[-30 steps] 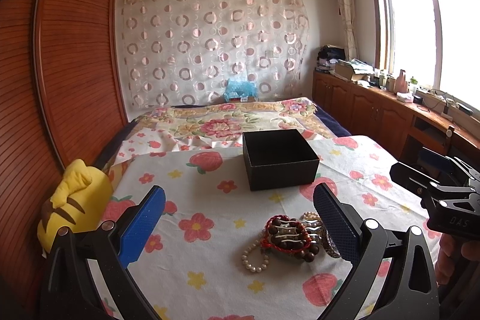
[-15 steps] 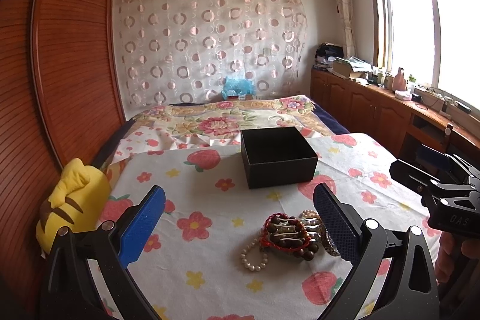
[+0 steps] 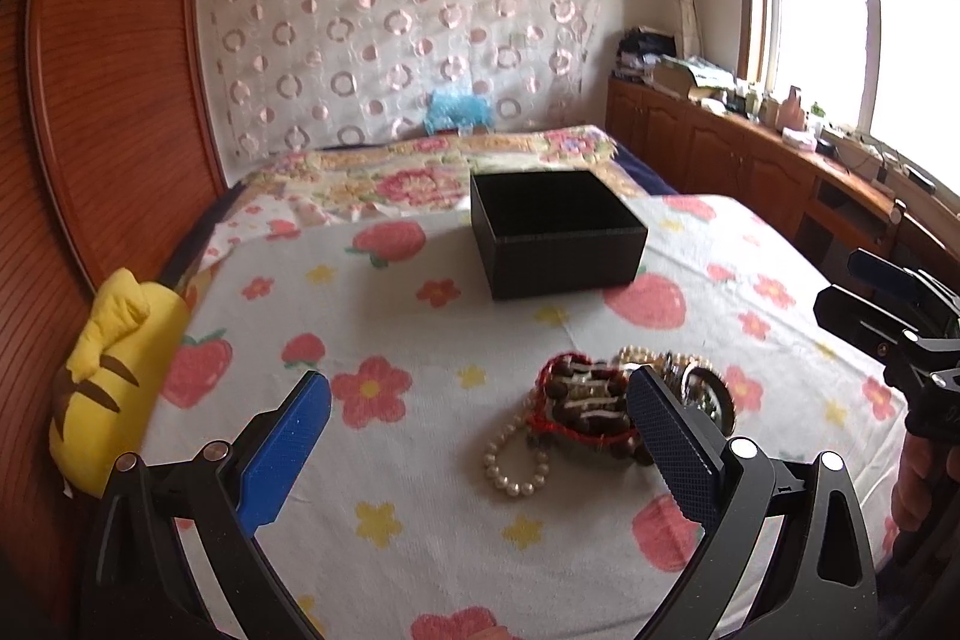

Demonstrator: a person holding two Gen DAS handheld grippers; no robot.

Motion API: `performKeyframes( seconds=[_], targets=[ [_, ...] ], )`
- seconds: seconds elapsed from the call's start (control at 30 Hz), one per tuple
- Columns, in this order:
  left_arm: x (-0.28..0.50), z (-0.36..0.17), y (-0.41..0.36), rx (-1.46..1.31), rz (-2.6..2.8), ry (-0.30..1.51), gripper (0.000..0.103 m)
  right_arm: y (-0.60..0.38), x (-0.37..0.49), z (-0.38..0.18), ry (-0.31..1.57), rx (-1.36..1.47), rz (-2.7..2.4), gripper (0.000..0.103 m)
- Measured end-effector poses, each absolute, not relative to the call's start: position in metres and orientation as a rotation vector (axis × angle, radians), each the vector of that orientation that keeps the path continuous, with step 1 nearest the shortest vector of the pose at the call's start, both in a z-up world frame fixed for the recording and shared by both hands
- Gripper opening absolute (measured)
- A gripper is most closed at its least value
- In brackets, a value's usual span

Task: Organize jewelry
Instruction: 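Lower the left gripper onto the red bead bracelet and close it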

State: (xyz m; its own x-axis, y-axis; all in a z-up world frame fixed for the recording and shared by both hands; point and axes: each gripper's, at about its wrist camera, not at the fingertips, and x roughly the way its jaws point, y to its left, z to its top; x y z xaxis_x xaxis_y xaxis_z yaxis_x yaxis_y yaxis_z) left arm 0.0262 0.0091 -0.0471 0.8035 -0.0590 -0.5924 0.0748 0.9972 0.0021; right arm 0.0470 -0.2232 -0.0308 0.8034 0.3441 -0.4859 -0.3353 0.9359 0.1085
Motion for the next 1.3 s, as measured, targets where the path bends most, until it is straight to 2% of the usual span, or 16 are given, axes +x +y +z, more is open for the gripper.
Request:
performKeyframes(
  seconds=[0.23, 0.5, 0.67, 0.9, 1.03, 1.2, 1.3],
  targets=[
    [0.039, -0.070, 0.015, -0.001, -0.121, 0.718, 0.095, -0.220, 0.051, -0.047, 0.576, 0.008, 0.389, 0.095],
    [0.060, -0.090, 0.015, -0.002, -0.182, 0.814, 0.062, -0.215, 0.053, -0.059, 0.605, 0.003, 0.412, 0.094],
    [0.064, -0.097, 0.005, 0.025, -0.239, 0.845, 0.053, -0.214, 0.052, -0.062, 0.611, 0.003, 0.417, 0.094],
    [0.072, -0.102, -0.003, 0.025, -0.290, 0.864, 0.031, -0.214, 0.054, -0.065, 0.626, -0.006, 0.419, 0.094],
    [0.076, -0.101, -0.003, 0.010, -0.303, 0.864, 0.024, -0.206, 0.057, -0.072, 0.661, -0.038, 0.439, 0.094],
    [0.079, -0.100, -0.006, -0.003, -0.327, 0.856, 0.006, -0.202, 0.059, -0.079, 0.696, -0.037, 0.474, 0.090],
    [0.079, -0.097, -0.007, 0.001, -0.326, 0.840, 0.004, -0.200, 0.059, -0.079, 0.705, -0.041, 0.487, 0.090]
  ],
)
